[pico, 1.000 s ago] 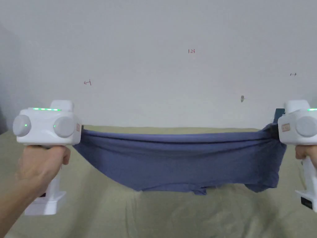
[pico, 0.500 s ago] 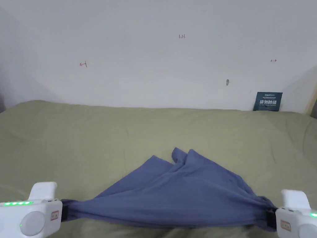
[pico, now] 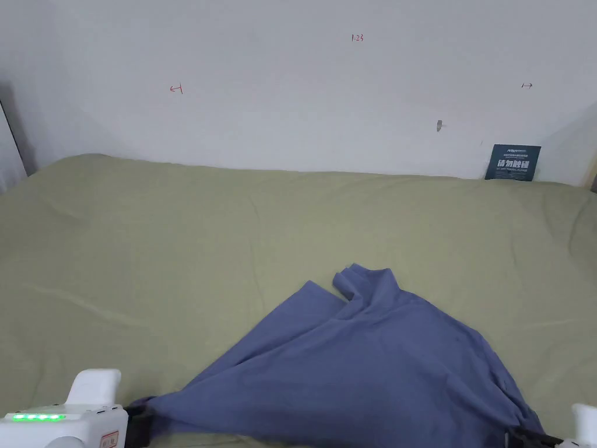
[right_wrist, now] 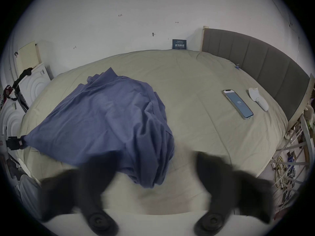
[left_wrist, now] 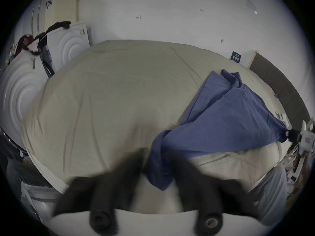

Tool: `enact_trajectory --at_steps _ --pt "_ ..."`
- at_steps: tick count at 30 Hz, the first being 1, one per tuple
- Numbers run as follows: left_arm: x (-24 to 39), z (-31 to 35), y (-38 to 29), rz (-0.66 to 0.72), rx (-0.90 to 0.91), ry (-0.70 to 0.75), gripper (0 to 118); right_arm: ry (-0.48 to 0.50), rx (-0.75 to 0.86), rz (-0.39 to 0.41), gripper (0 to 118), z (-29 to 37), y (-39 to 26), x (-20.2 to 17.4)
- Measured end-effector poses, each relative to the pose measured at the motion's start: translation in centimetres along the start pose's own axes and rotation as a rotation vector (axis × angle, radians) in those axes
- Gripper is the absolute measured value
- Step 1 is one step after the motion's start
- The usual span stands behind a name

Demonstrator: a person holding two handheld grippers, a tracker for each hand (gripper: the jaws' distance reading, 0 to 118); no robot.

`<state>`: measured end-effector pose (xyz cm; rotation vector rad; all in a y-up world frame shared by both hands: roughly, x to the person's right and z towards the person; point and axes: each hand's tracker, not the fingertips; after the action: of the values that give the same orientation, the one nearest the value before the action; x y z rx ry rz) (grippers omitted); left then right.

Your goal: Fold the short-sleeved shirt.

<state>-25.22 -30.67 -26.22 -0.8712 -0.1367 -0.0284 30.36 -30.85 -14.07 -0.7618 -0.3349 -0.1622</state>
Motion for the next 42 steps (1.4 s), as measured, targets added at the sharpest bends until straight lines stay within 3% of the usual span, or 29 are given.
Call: enact_trajectory --at_steps 1,2,7,9,10,11,12,13,14,16,23,27,33,34,35,36,37,42 --pt "0.4 0.3 0.1 -0.024 0.024 0.017 114 -0.004 0.003 0.005 116 0.5 0.3 -0.3" --pt "0.7 1.1 0.3 -0.020 0.058 0.034 118 -0.043 0.071 0.010 113 1.2 0.8 -0.5" --pt "4.4 8.7 1.8 -0.008 0.359 0.019 114 0.090 0.180 -0.001 111 6.3 3.4 -5.0" --pt "6.3 11.9 2.4 -0.011 0.446 0.019 108 0.101 0.287 0.033 105 9.2 3.5 -7.2" --pt "7.2 13.2 2.2 -0.004 0.488 0.018 97 0.095 0.356 0.060 93 10.7 3.3 -8.3" --pt "7.8 14.1 1.9 -0.010 0.515 0.008 79 0.088 0.404 0.083 77 11.9 3.1 -9.3" --pt "8.4 15.1 1.6 -0.016 0.536 0.014 46 0.081 0.459 0.102 51 13.0 2.8 -10.3" --pt "8.9 15.8 1.1 -0.013 0.563 0.017 0 0.081 0.468 0.108 10 13.6 1.9 -10.9" --pt "9.2 16.2 0.6 -0.002 0.561 0.005 0 0.086 0.474 0.105 4 14.1 1.6 -11.5" --pt "9.3 17.0 -0.3 0.015 0.568 -0.010 0 0.100 0.489 0.065 4 15.0 0.8 -12.1" --pt "6.1 15.7 -1.2 0.067 0.403 0.001 0 0.131 0.452 0.093 4 14.9 -1.0 -13.1" --pt "1.9 12.3 -0.4 0.023 0.246 0.036 0 0.132 0.414 0.121 4 14.0 -1.9 -13.8" --pt "-3.6 3.6 0.5 0.118 -0.014 -0.036 0 0.154 0.311 0.127 4 12.3 -3.2 -14.8" --pt "-4.0 2.3 0.7 0.118 -0.028 -0.046 8 0.150 0.297 0.134 4 12.0 -3.5 -15.0" --pt "-4.1 1.4 1.0 0.105 -0.022 -0.034 40 0.146 0.285 0.139 4 11.7 -3.6 -15.1" --pt "-4.1 0.5 1.2 0.091 -0.055 -0.016 84 0.149 0.274 0.143 4 11.5 -3.7 -15.2" --pt "-4.0 -0.8 1.4 0.091 -0.081 -0.004 118 0.147 0.261 0.145 4 11.2 -3.8 -15.2" --pt "-3.5 -5.9 1.6 0.083 -0.137 0.015 117 0.150 0.210 0.151 4 9.9 -3.8 -15.0"
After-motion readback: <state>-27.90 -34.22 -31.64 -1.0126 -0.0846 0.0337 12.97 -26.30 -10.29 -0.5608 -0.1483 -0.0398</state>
